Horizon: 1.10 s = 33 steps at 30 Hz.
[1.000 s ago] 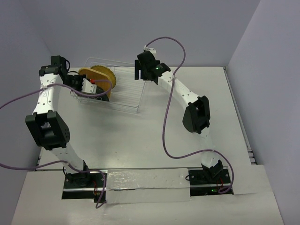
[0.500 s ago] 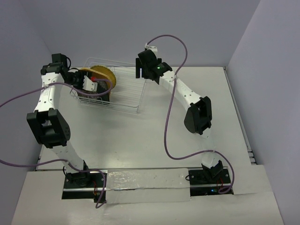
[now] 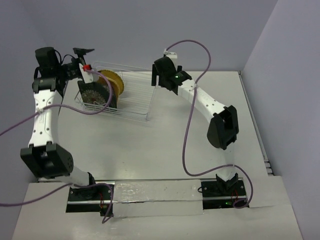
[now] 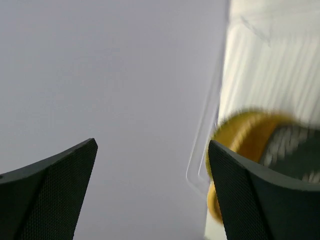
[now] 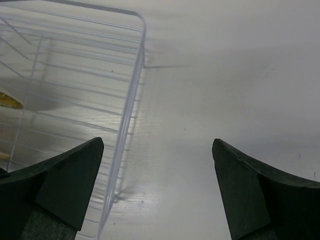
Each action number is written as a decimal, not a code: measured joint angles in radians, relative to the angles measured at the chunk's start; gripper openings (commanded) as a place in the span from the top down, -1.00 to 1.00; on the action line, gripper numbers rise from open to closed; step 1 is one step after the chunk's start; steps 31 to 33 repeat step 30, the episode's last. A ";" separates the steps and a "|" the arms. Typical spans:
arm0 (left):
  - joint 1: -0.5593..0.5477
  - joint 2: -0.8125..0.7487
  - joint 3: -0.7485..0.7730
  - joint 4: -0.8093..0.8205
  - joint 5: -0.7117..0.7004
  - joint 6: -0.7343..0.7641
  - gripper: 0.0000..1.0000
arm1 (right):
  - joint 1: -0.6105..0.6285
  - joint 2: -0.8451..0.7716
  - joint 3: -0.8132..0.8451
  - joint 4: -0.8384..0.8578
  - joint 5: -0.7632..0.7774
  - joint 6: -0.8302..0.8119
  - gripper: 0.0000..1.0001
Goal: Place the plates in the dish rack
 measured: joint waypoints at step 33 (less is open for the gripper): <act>0.060 -0.110 -0.239 0.471 -1.085 -2.238 -0.99 | -0.149 -1.216 -1.309 0.296 0.119 0.380 -0.99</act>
